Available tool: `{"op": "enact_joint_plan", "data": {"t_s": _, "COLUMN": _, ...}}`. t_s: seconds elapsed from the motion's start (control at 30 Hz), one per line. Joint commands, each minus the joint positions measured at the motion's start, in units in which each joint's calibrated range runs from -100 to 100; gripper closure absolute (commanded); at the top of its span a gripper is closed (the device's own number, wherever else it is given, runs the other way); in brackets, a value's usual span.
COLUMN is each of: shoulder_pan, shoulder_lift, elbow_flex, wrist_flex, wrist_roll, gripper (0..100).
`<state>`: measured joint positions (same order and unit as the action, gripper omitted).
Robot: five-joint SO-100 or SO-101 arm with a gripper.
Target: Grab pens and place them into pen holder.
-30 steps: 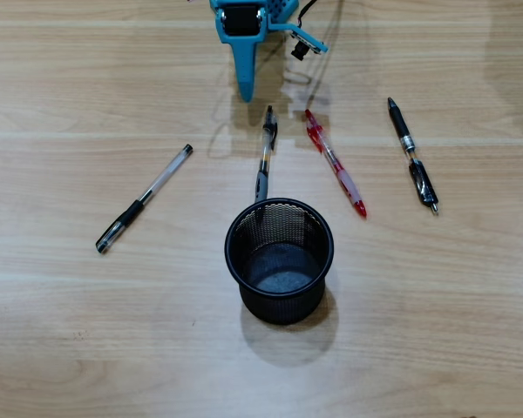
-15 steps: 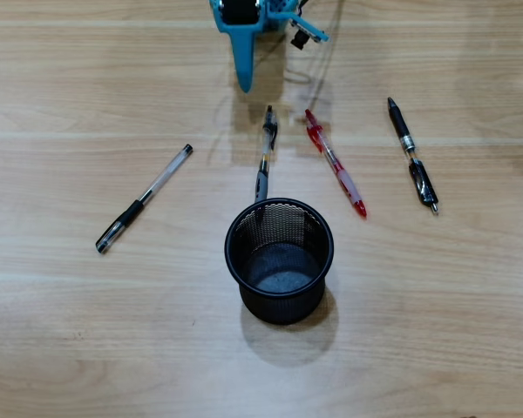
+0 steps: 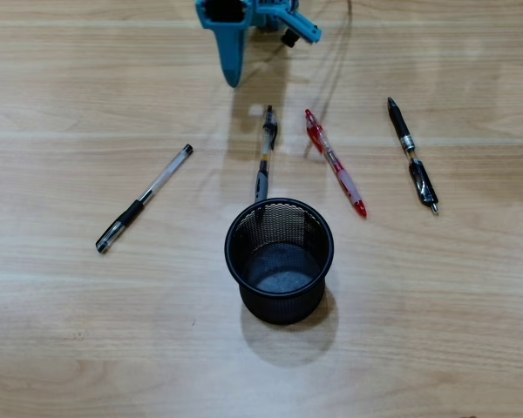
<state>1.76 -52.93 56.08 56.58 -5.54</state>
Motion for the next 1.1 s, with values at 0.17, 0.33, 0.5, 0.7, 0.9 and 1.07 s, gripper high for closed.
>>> {"op": "enact_joint_plan", "data": {"t_s": 0.17, "shoulder_pan": 3.1, "shoulder_lift": 27.2, "elbow_flex": -32.5, "wrist_flex": 12.8, "wrist_roll": -23.1, "gripper": 98}}
{"op": "enact_joint_plan", "data": {"t_s": 0.33, "shoulder_pan": 5.1, "shoulder_lift": 39.8, "elbow_flex": -45.2, "wrist_flex": 14.8, "wrist_roll": -30.0, "gripper": 98}}
{"op": "enact_joint_plan", "data": {"t_s": 0.5, "shoulder_pan": 8.1, "shoulder_lift": 50.3, "elbow_flex": -56.2, "wrist_flex": 14.8, "wrist_roll": -33.7, "gripper": 98}}
{"op": "enact_joint_plan", "data": {"t_s": 0.7, "shoulder_pan": 11.7, "shoulder_lift": 59.9, "elbow_flex": -63.8, "wrist_flex": 16.0, "wrist_roll": -40.2, "gripper": 98}}
{"op": "enact_joint_plan", "data": {"t_s": 0.9, "shoulder_pan": 14.1, "shoulder_lift": 66.2, "elbow_flex": -69.4, "wrist_flex": 20.3, "wrist_roll": -44.9, "gripper": 98}}
{"op": "enact_joint_plan", "data": {"t_s": 1.07, "shoulder_pan": 14.7, "shoulder_lift": 71.4, "elbow_flex": -74.9, "wrist_flex": 19.4, "wrist_roll": -45.1, "gripper": 98}}
